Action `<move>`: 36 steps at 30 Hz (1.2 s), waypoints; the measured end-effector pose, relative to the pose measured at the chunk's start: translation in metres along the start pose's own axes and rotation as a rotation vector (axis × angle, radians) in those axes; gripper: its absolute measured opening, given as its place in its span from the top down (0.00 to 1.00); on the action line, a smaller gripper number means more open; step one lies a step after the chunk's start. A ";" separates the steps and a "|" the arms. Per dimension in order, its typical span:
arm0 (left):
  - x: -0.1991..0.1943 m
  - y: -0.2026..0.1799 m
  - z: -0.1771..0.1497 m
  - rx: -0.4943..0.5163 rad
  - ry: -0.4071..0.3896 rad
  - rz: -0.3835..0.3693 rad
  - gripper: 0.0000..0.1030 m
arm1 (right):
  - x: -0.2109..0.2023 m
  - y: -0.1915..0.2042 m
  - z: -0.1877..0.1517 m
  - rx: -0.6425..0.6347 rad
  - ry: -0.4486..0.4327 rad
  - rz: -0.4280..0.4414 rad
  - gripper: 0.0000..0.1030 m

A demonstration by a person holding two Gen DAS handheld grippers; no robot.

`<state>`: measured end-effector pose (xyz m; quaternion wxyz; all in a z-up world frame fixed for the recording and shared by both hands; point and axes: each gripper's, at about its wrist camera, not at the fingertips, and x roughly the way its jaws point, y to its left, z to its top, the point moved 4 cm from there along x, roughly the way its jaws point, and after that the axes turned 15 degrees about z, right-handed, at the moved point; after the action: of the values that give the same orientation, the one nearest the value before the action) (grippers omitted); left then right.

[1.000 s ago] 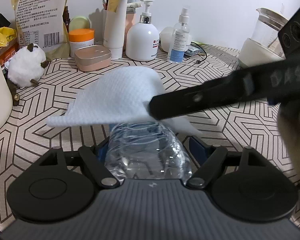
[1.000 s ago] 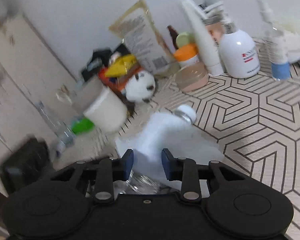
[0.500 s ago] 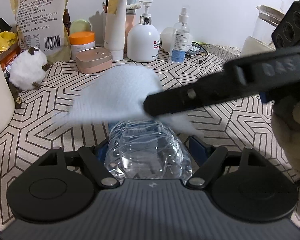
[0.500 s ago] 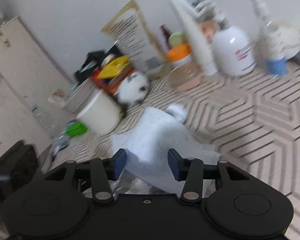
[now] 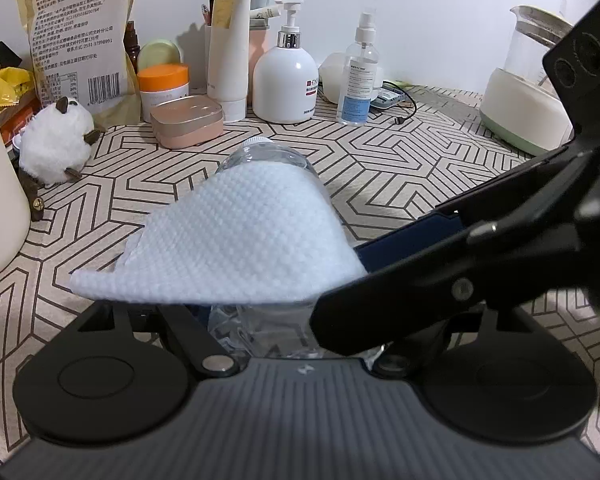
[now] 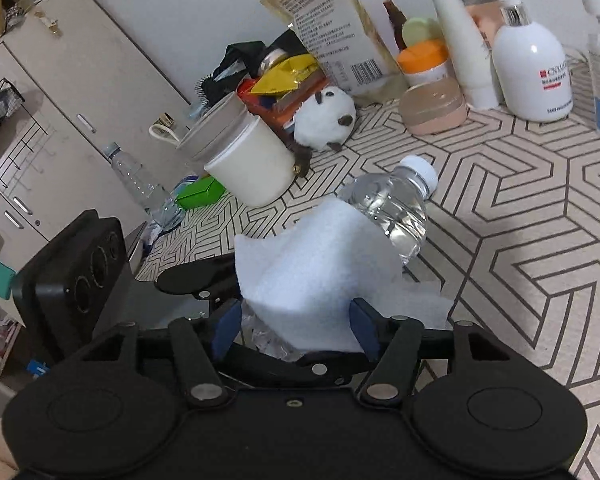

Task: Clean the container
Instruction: 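Slide the wipe along the bottle toward its cap with the right gripper, then rub the wipe back over the bottle label with the right gripper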

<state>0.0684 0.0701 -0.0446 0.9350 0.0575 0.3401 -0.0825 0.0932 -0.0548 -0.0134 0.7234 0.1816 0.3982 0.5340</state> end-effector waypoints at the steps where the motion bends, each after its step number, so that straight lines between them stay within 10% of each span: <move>1: 0.000 0.001 0.000 -0.002 0.001 -0.002 0.23 | -0.001 -0.002 0.001 0.016 -0.010 0.002 0.36; 14: 0.002 0.013 0.002 0.027 -0.006 0.025 0.27 | -0.003 -0.046 0.003 0.246 -0.154 0.085 0.33; 20: 0.002 0.011 0.004 0.080 -0.030 0.068 0.34 | -0.008 -0.024 0.003 0.125 -0.121 0.033 0.43; 25: 0.002 0.015 0.005 0.084 -0.039 0.055 0.34 | -0.016 -0.007 0.005 -0.003 -0.094 -0.016 0.70; 36: 0.009 0.004 0.011 0.075 -0.032 -0.052 0.34 | -0.038 -0.023 0.016 0.002 -0.208 -0.174 0.71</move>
<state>0.0825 0.0709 -0.0420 0.9350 0.0824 0.3231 -0.1203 0.1161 -0.0956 -0.0050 0.8042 0.2014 0.3359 0.4471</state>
